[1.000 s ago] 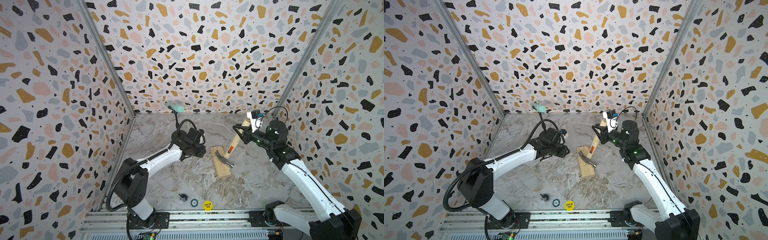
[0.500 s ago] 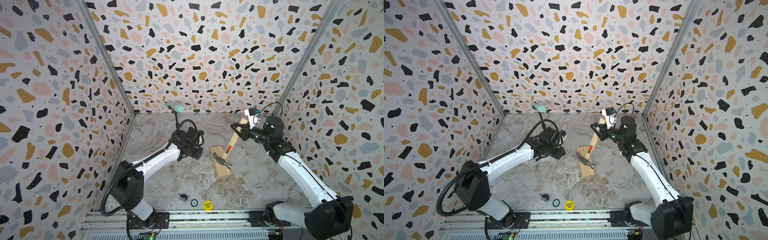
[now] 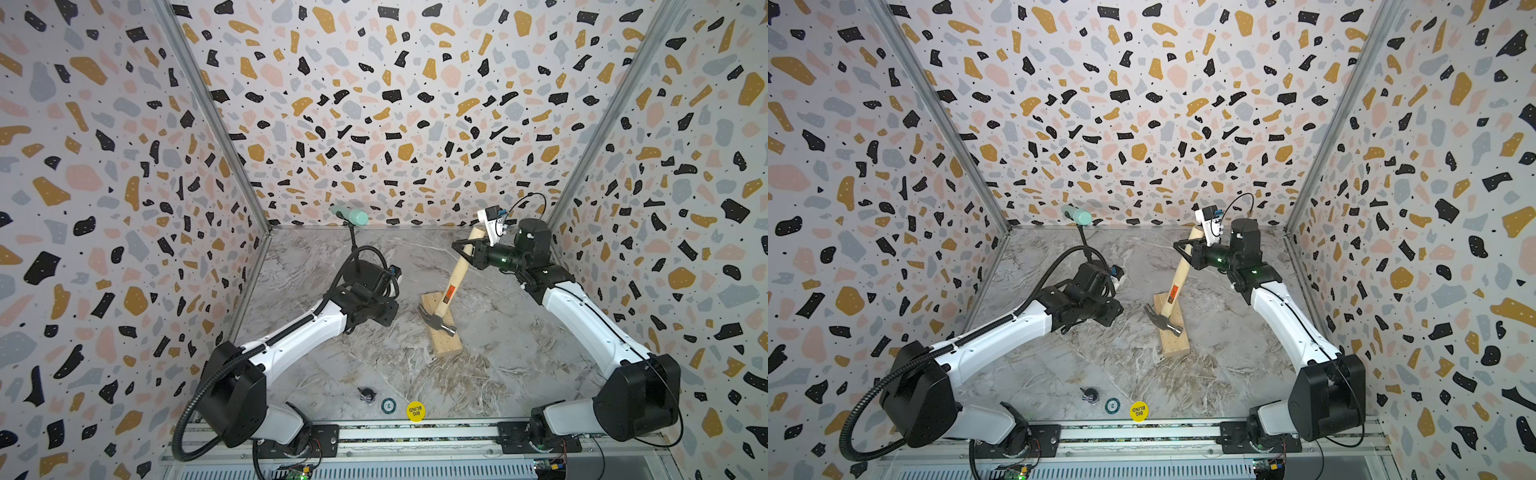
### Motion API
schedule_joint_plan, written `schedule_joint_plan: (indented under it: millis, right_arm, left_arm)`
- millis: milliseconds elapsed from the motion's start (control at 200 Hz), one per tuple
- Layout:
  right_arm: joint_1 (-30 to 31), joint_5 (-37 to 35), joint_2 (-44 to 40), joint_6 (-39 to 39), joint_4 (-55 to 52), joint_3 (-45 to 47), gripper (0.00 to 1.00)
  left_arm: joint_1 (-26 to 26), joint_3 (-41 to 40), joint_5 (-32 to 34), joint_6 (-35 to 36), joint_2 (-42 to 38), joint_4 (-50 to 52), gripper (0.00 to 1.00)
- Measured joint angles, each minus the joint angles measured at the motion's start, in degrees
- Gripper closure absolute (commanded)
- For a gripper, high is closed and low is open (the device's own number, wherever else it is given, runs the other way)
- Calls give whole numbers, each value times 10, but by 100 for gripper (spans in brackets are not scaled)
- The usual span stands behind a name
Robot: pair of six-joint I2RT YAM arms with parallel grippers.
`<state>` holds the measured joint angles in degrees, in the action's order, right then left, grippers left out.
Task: Use a claw hammer to pull out a nail
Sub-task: Pick up the nail with the hammer.
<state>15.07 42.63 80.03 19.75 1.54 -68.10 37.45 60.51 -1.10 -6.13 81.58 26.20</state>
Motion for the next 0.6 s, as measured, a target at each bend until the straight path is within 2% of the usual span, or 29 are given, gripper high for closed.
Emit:
schedule_joint_plan:
  millis: [601]
  right_arm:
    - [-6, 51, 48, 28, 15, -25, 100]
  left_arm:
    - [16, -10, 2, 9, -7, -23, 67]
